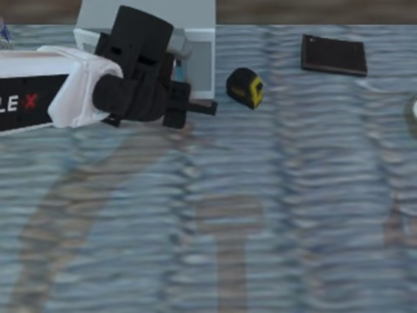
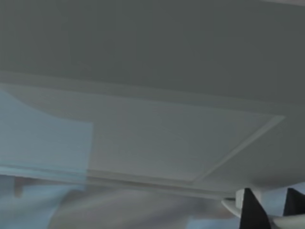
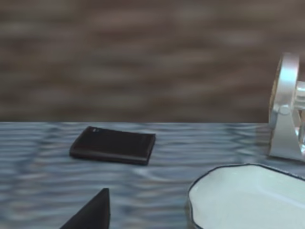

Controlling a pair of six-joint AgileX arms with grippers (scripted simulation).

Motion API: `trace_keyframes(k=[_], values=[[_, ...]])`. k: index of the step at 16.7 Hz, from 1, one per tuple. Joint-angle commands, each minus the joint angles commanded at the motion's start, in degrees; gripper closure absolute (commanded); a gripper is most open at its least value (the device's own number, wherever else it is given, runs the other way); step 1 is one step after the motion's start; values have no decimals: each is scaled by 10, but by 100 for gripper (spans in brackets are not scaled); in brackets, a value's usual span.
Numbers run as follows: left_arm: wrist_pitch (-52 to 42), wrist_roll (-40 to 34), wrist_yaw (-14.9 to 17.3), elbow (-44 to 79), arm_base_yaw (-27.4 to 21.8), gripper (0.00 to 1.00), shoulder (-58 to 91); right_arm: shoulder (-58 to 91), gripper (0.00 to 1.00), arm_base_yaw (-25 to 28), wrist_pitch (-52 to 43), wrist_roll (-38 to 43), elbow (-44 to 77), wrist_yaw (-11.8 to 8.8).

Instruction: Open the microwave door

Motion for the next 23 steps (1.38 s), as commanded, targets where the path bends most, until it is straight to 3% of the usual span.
trace_keyframes(k=[6,14,23], values=[[0,0,0,0,0,100,0,0,0,0,0,0,0,0],[10,41,35,-30,14,100,-23,0,0,0,0,0,0,0],[10,41,35,-30,14,100,-23,0,0,0,0,0,0,0]])
